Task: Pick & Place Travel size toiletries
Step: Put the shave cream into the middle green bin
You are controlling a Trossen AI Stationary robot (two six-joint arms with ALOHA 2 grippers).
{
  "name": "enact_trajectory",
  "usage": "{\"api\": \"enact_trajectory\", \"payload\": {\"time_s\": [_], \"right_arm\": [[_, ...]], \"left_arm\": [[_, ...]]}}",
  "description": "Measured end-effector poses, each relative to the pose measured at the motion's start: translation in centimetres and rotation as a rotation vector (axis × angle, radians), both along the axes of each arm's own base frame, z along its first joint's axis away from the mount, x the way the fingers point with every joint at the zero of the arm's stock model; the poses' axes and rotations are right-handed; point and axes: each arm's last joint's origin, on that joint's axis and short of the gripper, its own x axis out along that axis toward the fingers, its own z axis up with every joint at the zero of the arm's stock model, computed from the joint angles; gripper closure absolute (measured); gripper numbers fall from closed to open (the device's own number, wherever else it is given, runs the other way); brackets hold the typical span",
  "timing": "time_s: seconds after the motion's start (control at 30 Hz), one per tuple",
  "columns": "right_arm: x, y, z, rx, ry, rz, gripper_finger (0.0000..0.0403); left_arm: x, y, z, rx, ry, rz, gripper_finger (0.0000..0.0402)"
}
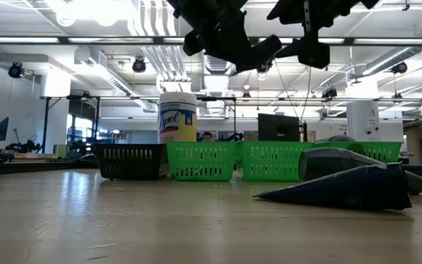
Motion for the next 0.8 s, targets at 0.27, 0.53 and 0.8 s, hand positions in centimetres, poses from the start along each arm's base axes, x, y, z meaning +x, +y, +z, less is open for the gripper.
{"api": "enact_trajectory", "payload": {"time_s": [0.27,0.53,0.8], "right_arm": [[0.06,-0.28,0.0,0.005,-0.003,-0.017,0.0156],[0.03,-0.59,-0.06,0.017,-0.001,-0.04,0.022],[-0.08,-0.89,-0.5,0.014,0.01,-0.049,0.0277]], "left_arm": [[0.01,-0.02,0.0,-0.005,0.0,-0.006,0.0298],[0.0,-0.04,0.01,-0.005,-0.001,-0.006,0.0298],[0.05,-0.12,0.06,-0.009,-0.01,-0.006,0.0295]]}}
